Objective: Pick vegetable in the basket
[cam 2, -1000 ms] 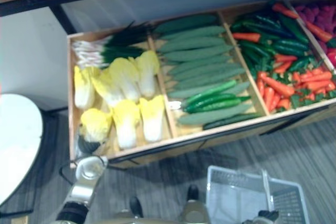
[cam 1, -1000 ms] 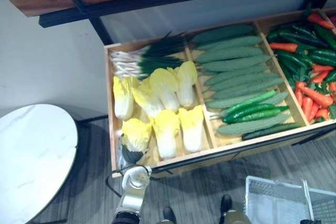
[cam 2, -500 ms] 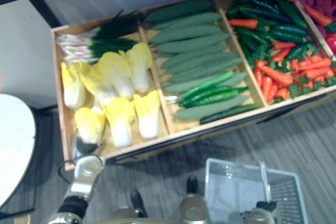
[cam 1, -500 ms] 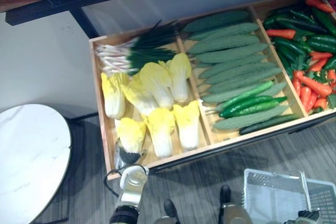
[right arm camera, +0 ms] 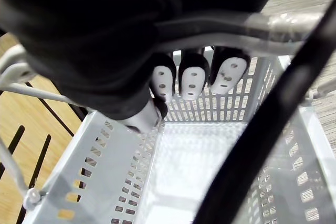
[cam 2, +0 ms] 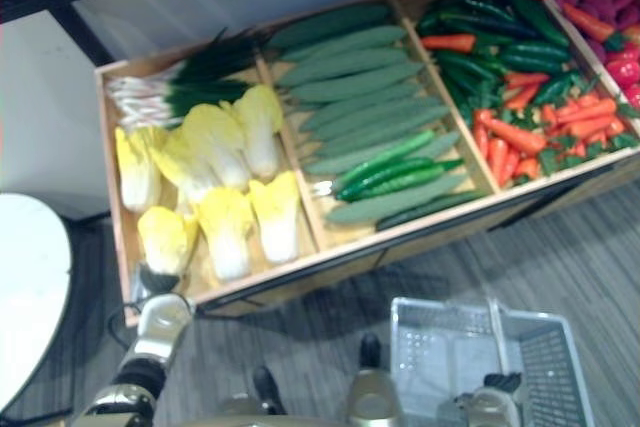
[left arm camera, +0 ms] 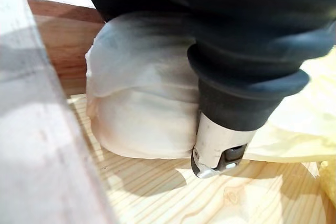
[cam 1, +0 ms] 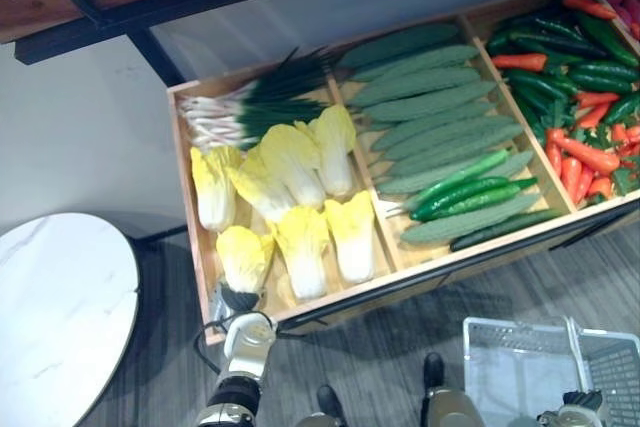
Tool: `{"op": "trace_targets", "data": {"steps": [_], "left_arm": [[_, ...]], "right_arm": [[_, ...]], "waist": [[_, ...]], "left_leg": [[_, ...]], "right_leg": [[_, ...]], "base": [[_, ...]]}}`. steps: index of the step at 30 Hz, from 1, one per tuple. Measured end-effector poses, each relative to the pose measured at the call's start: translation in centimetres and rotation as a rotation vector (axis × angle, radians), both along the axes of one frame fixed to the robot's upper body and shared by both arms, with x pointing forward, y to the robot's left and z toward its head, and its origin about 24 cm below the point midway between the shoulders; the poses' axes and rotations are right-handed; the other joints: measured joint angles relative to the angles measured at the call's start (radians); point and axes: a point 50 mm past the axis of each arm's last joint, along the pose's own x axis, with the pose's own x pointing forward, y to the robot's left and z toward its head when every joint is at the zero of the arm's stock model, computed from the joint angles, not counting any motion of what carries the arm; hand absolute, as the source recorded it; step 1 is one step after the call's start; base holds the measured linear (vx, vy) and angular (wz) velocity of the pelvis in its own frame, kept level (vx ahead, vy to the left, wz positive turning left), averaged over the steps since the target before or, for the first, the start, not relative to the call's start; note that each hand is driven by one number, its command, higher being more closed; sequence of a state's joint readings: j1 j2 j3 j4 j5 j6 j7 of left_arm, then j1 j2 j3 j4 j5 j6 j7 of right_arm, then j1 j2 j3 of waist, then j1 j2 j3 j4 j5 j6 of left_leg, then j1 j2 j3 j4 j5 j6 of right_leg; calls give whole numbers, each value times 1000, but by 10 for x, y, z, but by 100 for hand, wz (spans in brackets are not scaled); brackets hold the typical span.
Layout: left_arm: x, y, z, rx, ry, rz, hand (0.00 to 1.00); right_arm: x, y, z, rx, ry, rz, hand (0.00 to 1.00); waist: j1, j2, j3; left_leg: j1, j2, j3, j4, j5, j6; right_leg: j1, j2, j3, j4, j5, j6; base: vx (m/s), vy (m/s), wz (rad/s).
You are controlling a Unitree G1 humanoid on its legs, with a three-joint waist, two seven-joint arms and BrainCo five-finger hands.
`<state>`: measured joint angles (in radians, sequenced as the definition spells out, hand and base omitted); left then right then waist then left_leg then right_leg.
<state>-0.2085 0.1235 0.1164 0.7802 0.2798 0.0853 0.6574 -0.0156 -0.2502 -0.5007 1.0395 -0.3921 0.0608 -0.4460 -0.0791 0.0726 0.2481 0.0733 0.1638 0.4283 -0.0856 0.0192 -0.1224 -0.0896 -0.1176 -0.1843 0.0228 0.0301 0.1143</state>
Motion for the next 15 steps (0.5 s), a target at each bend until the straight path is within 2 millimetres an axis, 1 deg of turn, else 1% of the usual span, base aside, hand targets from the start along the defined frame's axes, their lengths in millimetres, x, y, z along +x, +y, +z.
{"op": "trace_targets", "data": {"steps": [4, 8, 10, 12, 15], "left_arm": [[2, -1, 0, -1, 2, -3, 100], [3, -1, 0, -2, 0, -6, 100], [5, -3, 3, -9, -14, -11, 100], [7, -5, 8, -54, -56, -9, 100], [3, -6, 16, -85, -113, 4, 100]], "right_arm": [[-1, 0, 0, 2, 3, 0, 100], [-2, 0, -1, 3, 8, -1, 100], [-4, 0, -2, 6, 14, -2, 100], [-8, 0, -3, 13, 24, -3, 100], [-8, 0, -3, 17, 26, -1, 100]], "waist": [[0, 0, 0], [0, -1, 0], [0, -2, 0], [-2, -7, 2], [0, -13, -1]], "left_leg": [[1, 0, -1, 0, 0, 0], [6, -1, -6, 0, 0, 0], [17, -2, -9, -2, 0, 0], [15, -5, -28, -3, 0, 0], [15, -8, -32, -7, 1, 1]], "right_leg": [[11, 0, -2, -22, 14, 1], [21, -2, -10, -24, 14, 1], [34, -6, -18, -24, 14, 1], [44, -8, -34, -27, 14, 1], [45, -10, -39, -24, 14, 2]], "base": [[0, 0, 0], [15, -8, 4], [24, -2, 9], [23, -6, 18], [23, -8, 7]]}}
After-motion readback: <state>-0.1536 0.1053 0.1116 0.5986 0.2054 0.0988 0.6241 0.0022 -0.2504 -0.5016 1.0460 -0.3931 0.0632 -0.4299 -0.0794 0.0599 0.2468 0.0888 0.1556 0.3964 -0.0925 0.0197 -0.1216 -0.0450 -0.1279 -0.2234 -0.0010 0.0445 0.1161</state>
